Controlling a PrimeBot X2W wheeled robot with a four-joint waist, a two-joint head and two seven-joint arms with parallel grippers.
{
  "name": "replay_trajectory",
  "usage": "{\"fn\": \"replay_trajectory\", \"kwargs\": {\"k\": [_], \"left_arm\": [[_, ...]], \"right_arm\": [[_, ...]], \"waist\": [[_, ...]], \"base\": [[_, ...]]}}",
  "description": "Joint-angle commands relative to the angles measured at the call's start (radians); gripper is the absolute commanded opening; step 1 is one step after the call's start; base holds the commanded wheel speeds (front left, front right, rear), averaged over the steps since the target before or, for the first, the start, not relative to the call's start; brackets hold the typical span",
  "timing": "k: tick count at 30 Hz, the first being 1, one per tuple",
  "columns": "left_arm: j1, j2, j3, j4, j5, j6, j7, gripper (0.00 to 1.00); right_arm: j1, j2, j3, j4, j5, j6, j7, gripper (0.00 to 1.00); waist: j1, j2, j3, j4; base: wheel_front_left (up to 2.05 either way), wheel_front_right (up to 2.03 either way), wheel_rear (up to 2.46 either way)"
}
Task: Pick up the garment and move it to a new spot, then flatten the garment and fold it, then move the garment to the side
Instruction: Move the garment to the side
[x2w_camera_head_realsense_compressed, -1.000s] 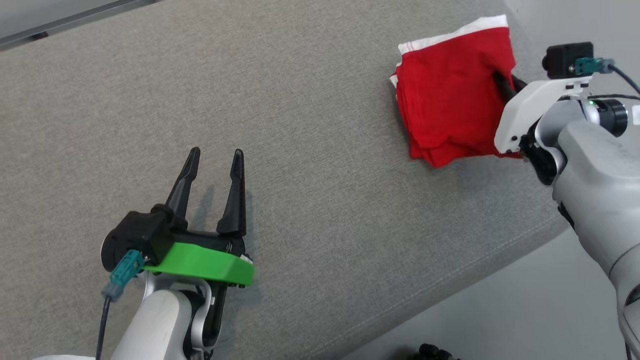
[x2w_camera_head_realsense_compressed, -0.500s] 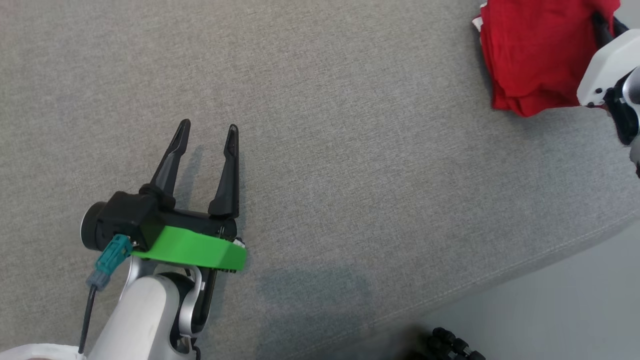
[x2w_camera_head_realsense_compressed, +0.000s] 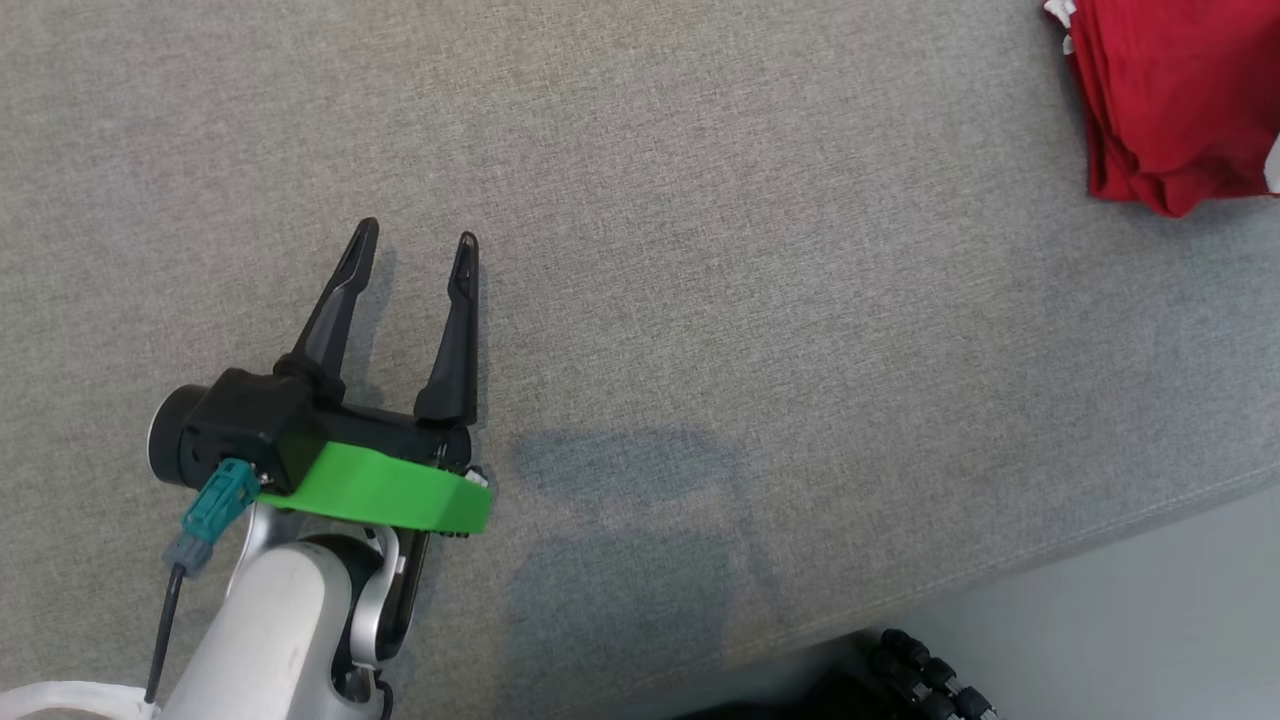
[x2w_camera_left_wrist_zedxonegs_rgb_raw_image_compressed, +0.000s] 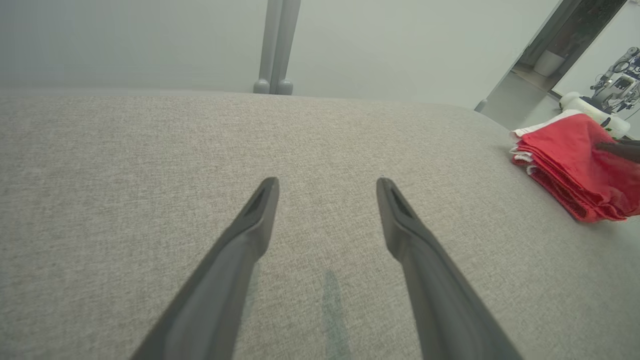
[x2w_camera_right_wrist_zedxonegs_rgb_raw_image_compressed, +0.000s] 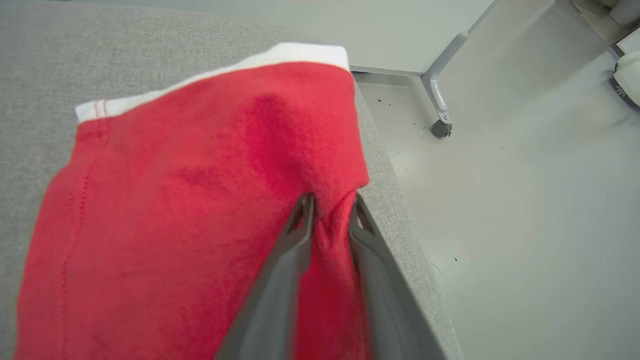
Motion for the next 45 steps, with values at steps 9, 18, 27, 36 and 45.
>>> {"fn": "replay_trajectory", "kwargs": {"k": [9, 18, 27, 36, 45], "left_arm": [[-0.017, 0.006, -0.006, 0.002, -0.001, 0.008, 0.003, 1.0], [-0.003, 0.001, -0.004, 0.032, -0.009, 0.009, -0.026, 1.0], [0.015, -0.014, 0.019, 0.088, -0.028, 0.023, -0.078, 1.0], [0.074, -0.035, 0.076, 0.17, -0.072, 0.049, -0.131, 1.0], [0.183, -0.039, 0.144, 0.243, -0.099, 0.063, -0.157, 1.0]], "right_arm": [[0.026, 0.014, -0.116, 0.003, -0.174, 0.0, -0.049, 1.0], [0.035, 0.081, -0.198, -0.051, -0.288, 0.0, -0.06, 1.0], [0.137, 0.141, -0.274, -0.272, -0.395, 0.0, -0.06, 1.0], [0.331, 0.246, -0.331, -0.482, -0.447, 0.0, -0.06, 1.0], [0.569, 0.316, -0.354, -0.615, -0.438, -0.001, -0.06, 1.0]], "waist": [[0.0, 0.0, -0.009, -0.006], [0.0, 0.0, -0.066, -0.007], [0.0, 0.0, -0.169, 0.0], [0.0, 0.0, -0.32, 0.022], [0.0, 0.0, -0.474, 0.064]], "base": [[0.0, 0.0, 0.0], [0.0, 0.0, 0.0], [0.0, 0.0, 0.0], [0.0, 0.0, 0.0], [0.0, 0.0, 0.0]]}}
